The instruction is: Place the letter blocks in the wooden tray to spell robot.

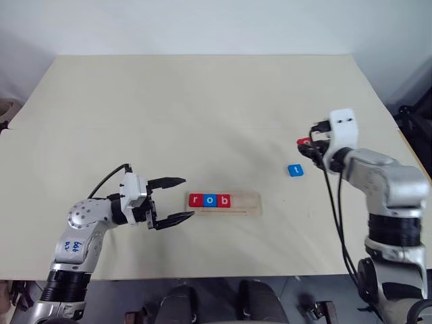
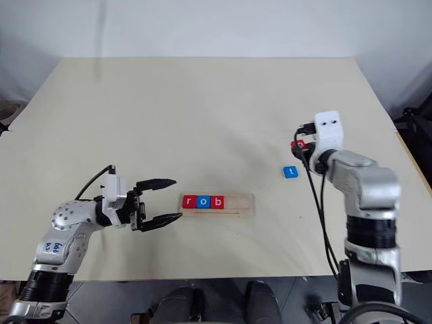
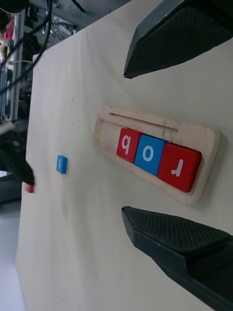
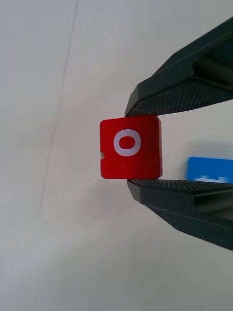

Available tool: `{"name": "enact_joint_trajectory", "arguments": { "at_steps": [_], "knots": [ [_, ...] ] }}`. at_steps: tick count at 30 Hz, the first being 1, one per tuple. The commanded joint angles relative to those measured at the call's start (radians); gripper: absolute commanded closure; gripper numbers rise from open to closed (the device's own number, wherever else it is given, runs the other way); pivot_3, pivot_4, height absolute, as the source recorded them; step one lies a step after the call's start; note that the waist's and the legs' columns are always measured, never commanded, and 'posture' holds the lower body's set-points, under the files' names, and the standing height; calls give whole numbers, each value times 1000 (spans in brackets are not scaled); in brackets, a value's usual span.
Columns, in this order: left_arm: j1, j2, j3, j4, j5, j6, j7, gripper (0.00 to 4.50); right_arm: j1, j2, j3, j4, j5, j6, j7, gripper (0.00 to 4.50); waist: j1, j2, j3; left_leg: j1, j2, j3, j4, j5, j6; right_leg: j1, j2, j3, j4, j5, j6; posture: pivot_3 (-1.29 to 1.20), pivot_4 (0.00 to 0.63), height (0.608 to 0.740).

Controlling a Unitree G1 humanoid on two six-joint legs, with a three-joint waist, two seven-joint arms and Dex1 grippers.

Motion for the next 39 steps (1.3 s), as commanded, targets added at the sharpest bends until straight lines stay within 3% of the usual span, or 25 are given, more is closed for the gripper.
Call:
{"name": "enact_joint_trajectory", "arguments": {
  "at_steps": [1, 6, 14, 15, 16, 19, 22, 26, 30, 35, 39],
  "knots": [
    [-23, -3, -3, 20, -7, -12, -25, 0, 98, 51, -80, -237, 49, 197, -27, 2976, 0, 0, 0, 0, 0, 0, 0, 0, 0, 0, 0, 0, 0, 0, 0, 0, 150, 740],
    [-53, -9, -17, 57, -2, -18, -51, 0, 323, 191, -86, -455, 30, 280, -89, 2976, 0, 0, 0, 0, 0, 0, -1, 0, 0, 0, 0, 0, 0, 0, 0, 0, 150, 740],
    [-73, -5, -16, 70, -4, -17, -69, 0, 391, 312, -51, -454, 9, 210, -137, 2976, -4, 0, 0, 1, -1, 1, -1, 0, 0, 0, 1, 1, 0, 0, 0, 0, 150, 740],
    [-73, -3, -15, 67, -6, -15, -70, 0, 393, 302, -44, -451, 11, 194, -130, 2307, -4, -1, 0, 1, -1, 1, -1, 0, 0, 0, 1, 1, -1, 0, 0, 0, 150, 740],
    [-72, -1, -13, 64, -7, -13, -72, 0, 392, 294, -48, -449, 13, 190, -124, 1996, -3, -1, 0, 1, -1, 1, -1, 0, 0, 0, 1, 1, -1, 0, 0, 0, 150, 740],
    [-70, 5, -8, 60, -12, -9, -78, 0, 391, 235, -65, -451, 42, 188, -68, 1007, -3, -1, 0, 1, -1, 1, -1, 0, 0, 0, 1, 1, -1, 0, 0, 0, 150, 740],
    [-66, 9, -4, 58, -15, -6, -83, 0, 415, 88, -118, -440, 103, 139, 71, 25, 3, -1, 0, 0, -1, 0, -1, 0, 1, 0, 0, 1, -1, 0, 0, 0, 150, 740],
    [-64, 8, -2, 61, -11, -10, -82, 0, 518, -121, -174, -375, 152, -94, 317, 25, 8, -1, 0, 0, -2, 0, -2, -1, 2, 2, 0, 0, -6, 0, 1, 0, 150, 740],
    [-68, 5, -2, 66, -7, -17, -81, 0, 634, -263, -208, -210, 131, -496, 622, 25, 18, -1, 0, 1, -2, 0, -2, -1, 2, 3, 1, 0, -7, 1, 1, 0, 150, 740],
    [-61, 0, -4, 53, -7, -21, -74, 0, 613, -368, -79, 72, 11, -935, 857, 25, 21, -1, 0, 4, -2, 2, 0, -1, 2, 4, 1, 1, -8, 1, 2, 0, 150, 740],
    [-49, -2, -7, 27, -10, -17, -68, 0, 480, -379, 59, 250, -33, -1072, 968, 25, 18, -2, 0, 4, -1, 2, 0, -1, 2, 4, 1, 1, -7, 1, 1, 0, 150, 740]
  ]
}}
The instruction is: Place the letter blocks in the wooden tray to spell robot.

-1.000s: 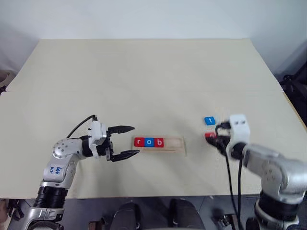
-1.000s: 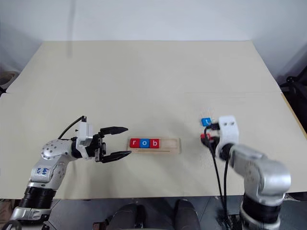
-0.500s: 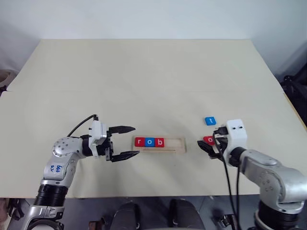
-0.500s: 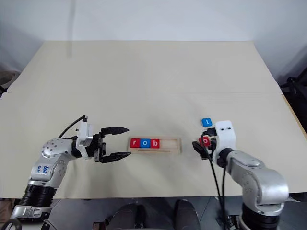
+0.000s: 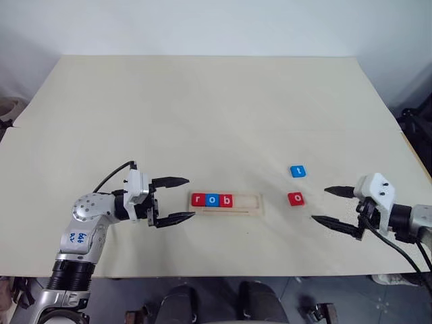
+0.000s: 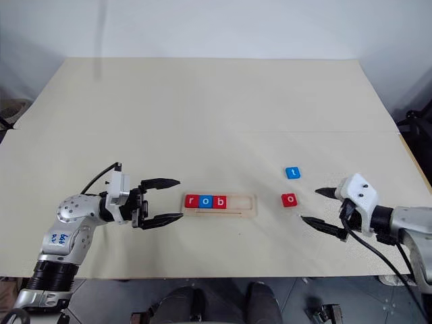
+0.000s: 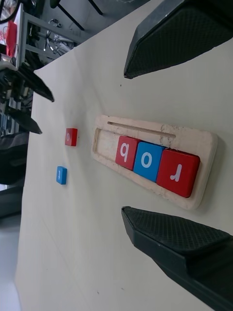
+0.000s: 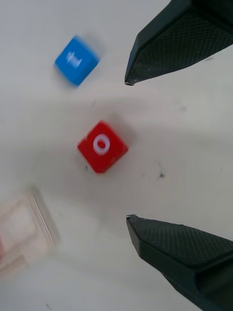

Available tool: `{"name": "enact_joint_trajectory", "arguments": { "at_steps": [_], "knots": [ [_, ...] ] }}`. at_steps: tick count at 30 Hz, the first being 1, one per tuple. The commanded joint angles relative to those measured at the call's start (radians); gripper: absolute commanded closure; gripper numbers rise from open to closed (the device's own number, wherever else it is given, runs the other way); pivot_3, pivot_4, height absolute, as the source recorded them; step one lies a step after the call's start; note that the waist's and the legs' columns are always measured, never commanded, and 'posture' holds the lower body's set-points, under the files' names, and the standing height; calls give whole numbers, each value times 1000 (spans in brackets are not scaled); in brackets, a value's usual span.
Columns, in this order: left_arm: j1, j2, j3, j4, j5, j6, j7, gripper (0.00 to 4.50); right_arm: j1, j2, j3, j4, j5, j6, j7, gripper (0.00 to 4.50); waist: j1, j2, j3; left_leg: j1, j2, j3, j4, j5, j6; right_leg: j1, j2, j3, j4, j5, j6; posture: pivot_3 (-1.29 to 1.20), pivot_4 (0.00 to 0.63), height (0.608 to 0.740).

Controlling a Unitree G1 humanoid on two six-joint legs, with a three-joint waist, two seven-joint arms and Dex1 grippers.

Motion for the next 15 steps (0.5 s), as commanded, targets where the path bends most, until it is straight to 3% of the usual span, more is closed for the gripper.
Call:
{"name": "enact_joint_trajectory", "arguments": {
  "at_steps": [1, 5, 14, 15],
  "knots": [
    [11, 0, 9, -57, -13, -4, 7, 0, -123, -18, 121, 148, -58, -132, 104, 25, -1, 0, 0, 0, 0, 0, 1, 0, 0, 0, 0, 0, 0, 0, 0, 0, 150, 740],
    [24, 2, 9, -84, -17, 5, 11, 0, -280, 8, 236, 323, -122, -231, 157, 25, 1, 0, 0, 0, 0, 0, 1, 0, 0, 0, 0, 0, 0, 0, 0, 0, 150, 740],
    [54, 9, 11, -146, -27, 23, 16, 0, -511, 41, 340, 625, -181, -350, 254, 25, 2, 0, 0, -1, 0, 0, 2, 0, 0, 1, -1, -1, 1, 0, 0, 0, 150, 740],
    [56, 9, 11, -149, -28, 24, 16, 0, -526, 45, 346, 645, -184, -353, 262, 407, 1, 0, 0, -1, 0, 0, 2, 0, 0, 1, -1, -1, 1, 0, 0, 0, 150, 740]
  ]
}}
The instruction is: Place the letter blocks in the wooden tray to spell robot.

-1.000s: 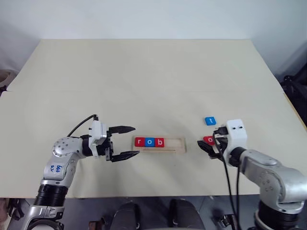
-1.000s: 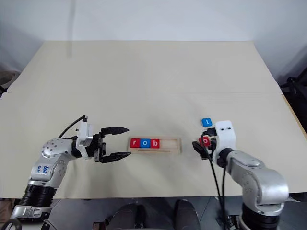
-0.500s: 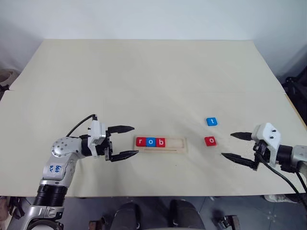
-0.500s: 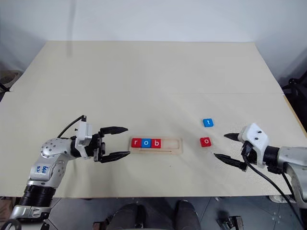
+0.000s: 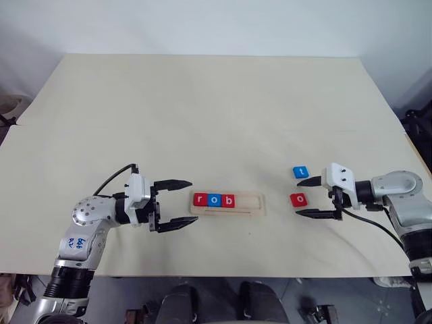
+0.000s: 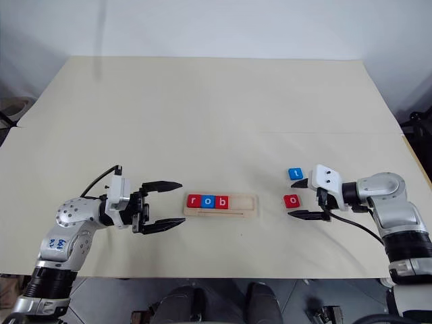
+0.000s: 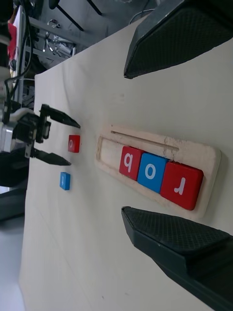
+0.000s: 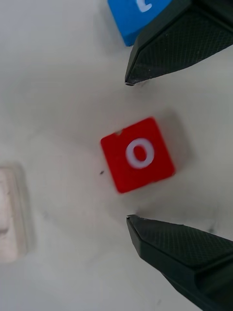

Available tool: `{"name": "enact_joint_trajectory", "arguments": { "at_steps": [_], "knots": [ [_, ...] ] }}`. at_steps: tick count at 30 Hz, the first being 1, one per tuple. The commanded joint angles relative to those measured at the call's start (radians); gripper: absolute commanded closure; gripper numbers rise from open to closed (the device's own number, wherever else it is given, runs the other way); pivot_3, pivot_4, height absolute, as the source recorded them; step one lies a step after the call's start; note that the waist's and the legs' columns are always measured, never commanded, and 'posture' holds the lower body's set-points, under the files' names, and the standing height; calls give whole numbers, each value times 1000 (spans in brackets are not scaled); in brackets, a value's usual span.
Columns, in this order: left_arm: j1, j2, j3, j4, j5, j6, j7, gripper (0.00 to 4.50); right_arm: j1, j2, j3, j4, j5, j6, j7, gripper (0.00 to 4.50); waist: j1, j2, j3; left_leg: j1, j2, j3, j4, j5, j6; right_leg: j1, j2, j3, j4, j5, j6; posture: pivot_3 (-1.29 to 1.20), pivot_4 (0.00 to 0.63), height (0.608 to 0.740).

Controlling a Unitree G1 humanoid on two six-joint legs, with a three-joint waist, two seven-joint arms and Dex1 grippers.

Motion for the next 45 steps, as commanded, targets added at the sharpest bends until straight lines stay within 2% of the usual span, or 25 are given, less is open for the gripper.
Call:
{"name": "enact_joint_trajectory", "arguments": {
  "at_steps": [1, 8, 10, 15, 20, 26, 45],
  "knots": [
    [9, 6, 10, -49, -23, 3, 0, 0, -45, 7, 10, 57, -9, -33, 42, 620, -2, 0, 0, 0, 0, 0, 0, 0, 0, 0, 0, 0, 0, 0, 0, 0, 150, 740],
    [8, 8, 10, -54, -21, 3, -1, 0, -82, 25, 12, 74, 11, -24, 83, 3016, -1, 0, 0, 0, 0, 0, 0, 0, 0, 0, 0, 0, 0, 0, 0, 0, 150, 740],
    [9, 8, 12, -53, -20, 2, 0, 0, -77, 24, 11, 31, 20, -13, 96, 3040, -1, 0, 0, 0, 0, 0, 0, 0, 0, 0, 0, 0, 1, 0, 0, 0, 150, 740],
    [15, 16, 24, -51, -20, -1, 0, 0, -70, 49, 4, -202, 100, 216, 60, 3040, -1, 1, 0, 0, 1, -1, 0, 0, 0, -1, 0, 0, 1, 0, 0, 0, 150, 740],
    [22, 17, 30, -42, -15, -6, 9, 0, -88, 115, 77, -458, 88, 469, -67, 3040, -1, 1, 0, 0, 1, -1, 0, 0, -1, -1, 0, 0, 3, 0, 0, 0, 150, 740],
    [33, 12, 29, -48, -13, -6, 16, 0, -92, 178, 150, -595, 72, 573, -154, 3040, 3, 1, 0, -2, -1, -2, 1, 0, 0, -1, -2, -1, 2, 0, 0, 0, 150, 740],
    [47, 16, 40, -61, -16, -7, 30, 0, -102, 182, 214, -549, 29, 518, -161, 3040, -1, 1, 0, -2, 0, -2, 1, 0, 0, -2, -1, -1, 2, 0, 0, 0, 150, 740]
  ]
}}
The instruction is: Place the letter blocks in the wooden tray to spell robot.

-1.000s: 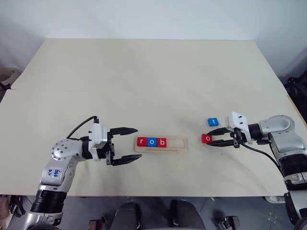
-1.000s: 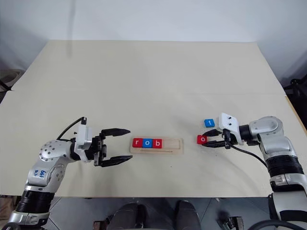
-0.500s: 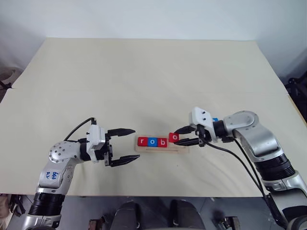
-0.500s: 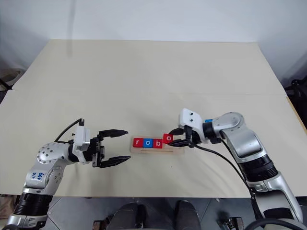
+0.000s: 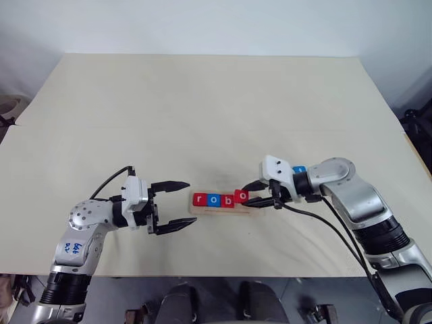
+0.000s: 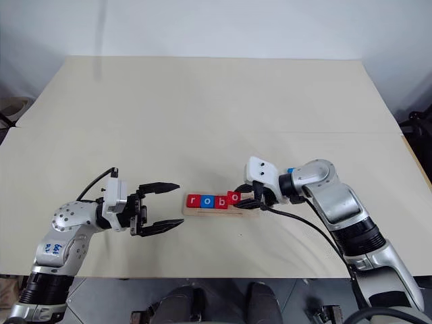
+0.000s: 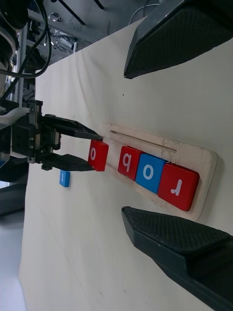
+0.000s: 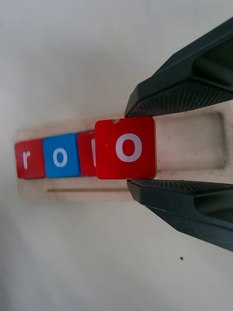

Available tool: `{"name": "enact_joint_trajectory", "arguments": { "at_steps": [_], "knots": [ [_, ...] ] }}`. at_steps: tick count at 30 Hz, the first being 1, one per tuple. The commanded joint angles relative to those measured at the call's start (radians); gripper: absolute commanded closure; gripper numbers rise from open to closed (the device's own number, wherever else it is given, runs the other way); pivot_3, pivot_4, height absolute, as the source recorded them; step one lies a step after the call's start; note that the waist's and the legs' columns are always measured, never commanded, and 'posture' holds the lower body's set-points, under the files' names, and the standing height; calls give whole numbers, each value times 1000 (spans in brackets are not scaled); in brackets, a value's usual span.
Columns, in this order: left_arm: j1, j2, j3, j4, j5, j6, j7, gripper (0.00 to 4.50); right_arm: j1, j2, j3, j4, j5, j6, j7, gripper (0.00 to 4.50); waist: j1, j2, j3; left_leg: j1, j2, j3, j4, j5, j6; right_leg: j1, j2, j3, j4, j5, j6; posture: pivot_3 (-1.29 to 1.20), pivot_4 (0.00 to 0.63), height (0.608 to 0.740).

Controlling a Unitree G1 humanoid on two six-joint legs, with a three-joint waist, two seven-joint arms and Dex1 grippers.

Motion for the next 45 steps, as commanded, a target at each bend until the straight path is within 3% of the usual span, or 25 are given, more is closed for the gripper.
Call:
{"name": "enact_joint_trajectory", "arguments": {
  "at_steps": [1, 10, 18, 26, 31, 45],
  "knots": [
    [9, 12, 23, -32, -12, -14, 3, 0, -12, -6, -2, 2, 2, -16, 13, 3040, 0, 0, 0, 0, 0, 0, 0, 0, 0, 0, 0, 0, 0, 0, 0, 0, 150, 740],
    [8, 12, 24, -37, -13, -11, 8, 0, -4, -16, -15, -6, 7, -24, 40, 14, 0, 0, 0, 0, 0, 0, 0, 0, 0, 0, 0, 0, 0, 0, 0, 0, 150, 740],
    [8, 10, 20, -36, -13, -11, 8, 0, 16, -44, -93, -33, 50, 5, 20, 14, 2, 0, 0, 0, 0, 0, 0, 0, 0, 0, 0, 0, 0, 0, 0, 0, 150, 740],
    [5, 9, 17, -26, -10, -13, 2, 0, 118, -76, -105, -176, 123, 104, 0, 2707, 0, 0, 0, 0, 0, 0, 0, 0, 0, 0, 0, 0, 0, 0, 0, 0, 150, 740],
    [-2, 10, 15, -20, -11, -11, -4, 0, 139, -47, -76, -153, 89, 75, -57, 4441, 1, 0, 0, 0, 0, 0, 0, 0, 0, 0, 0, 0, 0, 0, 0, 0, 150, 740],
    [7, 14, 23, -34, -13, -9, 7, 0, 109, -21, -38, -51, 43, 24, -88, 4475, 1, 0, 0, 0, 0, 0, 0, 0, 0, 0, 0, 0, 0, 0, 0, 0, 150, 740]
  ]
}}
